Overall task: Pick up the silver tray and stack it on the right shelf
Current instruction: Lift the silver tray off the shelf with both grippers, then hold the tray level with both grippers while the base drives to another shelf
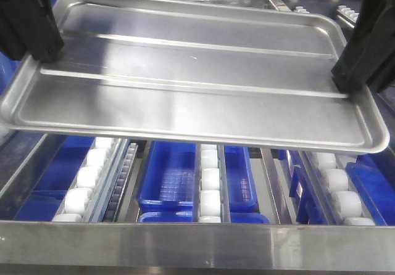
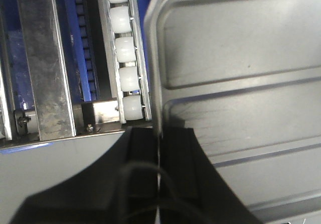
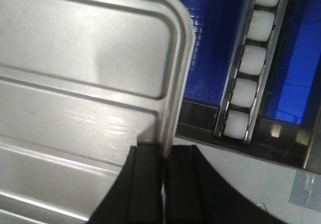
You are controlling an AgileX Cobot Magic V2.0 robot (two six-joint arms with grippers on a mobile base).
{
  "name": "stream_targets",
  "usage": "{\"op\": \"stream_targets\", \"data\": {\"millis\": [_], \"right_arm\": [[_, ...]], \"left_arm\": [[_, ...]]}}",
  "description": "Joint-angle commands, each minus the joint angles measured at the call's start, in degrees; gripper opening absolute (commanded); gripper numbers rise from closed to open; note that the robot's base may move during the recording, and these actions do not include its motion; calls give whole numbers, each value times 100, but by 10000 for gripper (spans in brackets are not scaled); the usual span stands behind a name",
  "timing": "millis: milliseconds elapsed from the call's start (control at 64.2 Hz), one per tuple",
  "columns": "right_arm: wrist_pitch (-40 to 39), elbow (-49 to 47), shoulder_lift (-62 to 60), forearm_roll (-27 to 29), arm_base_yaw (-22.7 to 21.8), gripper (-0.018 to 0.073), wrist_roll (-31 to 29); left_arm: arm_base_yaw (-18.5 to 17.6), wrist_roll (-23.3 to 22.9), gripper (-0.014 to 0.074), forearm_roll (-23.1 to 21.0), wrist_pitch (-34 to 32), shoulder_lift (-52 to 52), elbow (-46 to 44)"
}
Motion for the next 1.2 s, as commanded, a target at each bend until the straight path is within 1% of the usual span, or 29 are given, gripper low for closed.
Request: {"op": "stream_targets", "data": {"millis": [0,1185], "right_arm": [[-389,-181,-153,-172,4,56,-108],[-389,-181,-153,-172,4,56,-108]], "left_arm": [[-71,172,-93,180,91,-156,-132],[-71,172,-93,180,91,-156,-132]]}}
